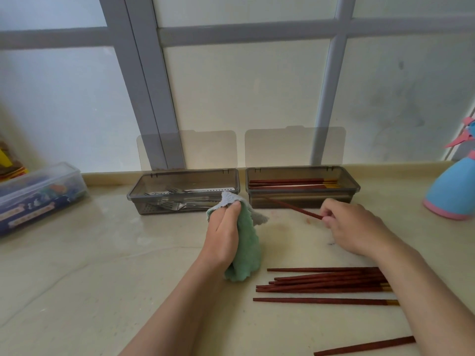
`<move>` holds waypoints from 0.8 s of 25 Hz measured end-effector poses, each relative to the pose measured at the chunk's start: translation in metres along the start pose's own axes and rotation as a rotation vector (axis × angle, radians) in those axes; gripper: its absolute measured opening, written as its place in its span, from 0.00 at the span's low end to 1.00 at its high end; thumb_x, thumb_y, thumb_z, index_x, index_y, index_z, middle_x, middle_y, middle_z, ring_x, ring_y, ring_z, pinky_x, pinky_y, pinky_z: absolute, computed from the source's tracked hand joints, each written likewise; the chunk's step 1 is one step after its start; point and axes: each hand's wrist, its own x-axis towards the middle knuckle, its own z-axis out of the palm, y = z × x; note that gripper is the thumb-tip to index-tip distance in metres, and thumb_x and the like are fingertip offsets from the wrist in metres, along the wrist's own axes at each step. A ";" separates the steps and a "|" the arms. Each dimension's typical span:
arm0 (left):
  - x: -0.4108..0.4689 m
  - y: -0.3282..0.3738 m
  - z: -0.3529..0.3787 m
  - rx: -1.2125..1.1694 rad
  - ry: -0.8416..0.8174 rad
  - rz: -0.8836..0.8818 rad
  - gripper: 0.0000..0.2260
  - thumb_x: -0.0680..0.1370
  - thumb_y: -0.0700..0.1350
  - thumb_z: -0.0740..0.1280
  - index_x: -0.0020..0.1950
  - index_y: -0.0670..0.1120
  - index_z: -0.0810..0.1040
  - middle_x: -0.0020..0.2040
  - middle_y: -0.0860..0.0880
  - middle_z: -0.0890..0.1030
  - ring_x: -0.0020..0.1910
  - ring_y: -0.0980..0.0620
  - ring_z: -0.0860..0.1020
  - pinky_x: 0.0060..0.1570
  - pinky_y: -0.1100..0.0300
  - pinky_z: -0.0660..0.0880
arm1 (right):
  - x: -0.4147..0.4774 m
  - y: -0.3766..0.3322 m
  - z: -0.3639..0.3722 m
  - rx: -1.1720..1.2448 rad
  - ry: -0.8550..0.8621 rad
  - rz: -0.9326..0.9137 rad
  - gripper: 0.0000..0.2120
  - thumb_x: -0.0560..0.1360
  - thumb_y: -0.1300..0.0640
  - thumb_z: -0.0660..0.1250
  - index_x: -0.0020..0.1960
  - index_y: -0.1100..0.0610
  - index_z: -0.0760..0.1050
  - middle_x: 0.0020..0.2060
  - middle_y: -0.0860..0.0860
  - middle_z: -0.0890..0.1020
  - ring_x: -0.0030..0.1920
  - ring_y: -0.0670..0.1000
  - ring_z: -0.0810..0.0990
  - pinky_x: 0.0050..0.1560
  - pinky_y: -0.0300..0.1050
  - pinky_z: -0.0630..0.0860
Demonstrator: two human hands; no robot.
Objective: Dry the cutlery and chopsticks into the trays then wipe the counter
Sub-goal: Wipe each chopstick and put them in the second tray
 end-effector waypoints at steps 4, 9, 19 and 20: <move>0.004 -0.002 -0.001 -0.021 0.079 -0.084 0.15 0.85 0.46 0.55 0.46 0.40 0.75 0.38 0.44 0.78 0.33 0.53 0.79 0.33 0.62 0.77 | -0.014 -0.018 -0.005 0.295 -0.058 -0.202 0.09 0.83 0.56 0.60 0.48 0.46 0.73 0.41 0.46 0.81 0.42 0.46 0.80 0.46 0.46 0.78; 0.004 -0.004 0.000 -0.023 0.082 -0.102 0.15 0.85 0.47 0.55 0.47 0.41 0.75 0.39 0.44 0.78 0.36 0.51 0.78 0.34 0.61 0.77 | -0.015 -0.030 0.005 0.344 -0.096 -0.309 0.09 0.83 0.57 0.61 0.48 0.44 0.73 0.40 0.46 0.81 0.42 0.42 0.79 0.43 0.40 0.76; -0.002 -0.007 0.017 0.187 -0.054 0.075 0.20 0.86 0.45 0.53 0.38 0.38 0.72 0.34 0.44 0.72 0.33 0.51 0.70 0.35 0.53 0.68 | -0.016 -0.065 0.026 0.559 0.004 -0.480 0.05 0.81 0.60 0.64 0.47 0.53 0.73 0.37 0.48 0.81 0.38 0.47 0.79 0.41 0.49 0.79; -0.003 -0.005 0.017 0.185 -0.045 0.071 0.19 0.86 0.45 0.53 0.38 0.41 0.72 0.33 0.45 0.72 0.33 0.52 0.71 0.35 0.53 0.69 | -0.016 -0.064 0.026 0.579 -0.005 -0.457 0.04 0.81 0.59 0.64 0.49 0.52 0.74 0.37 0.48 0.81 0.37 0.47 0.80 0.41 0.49 0.79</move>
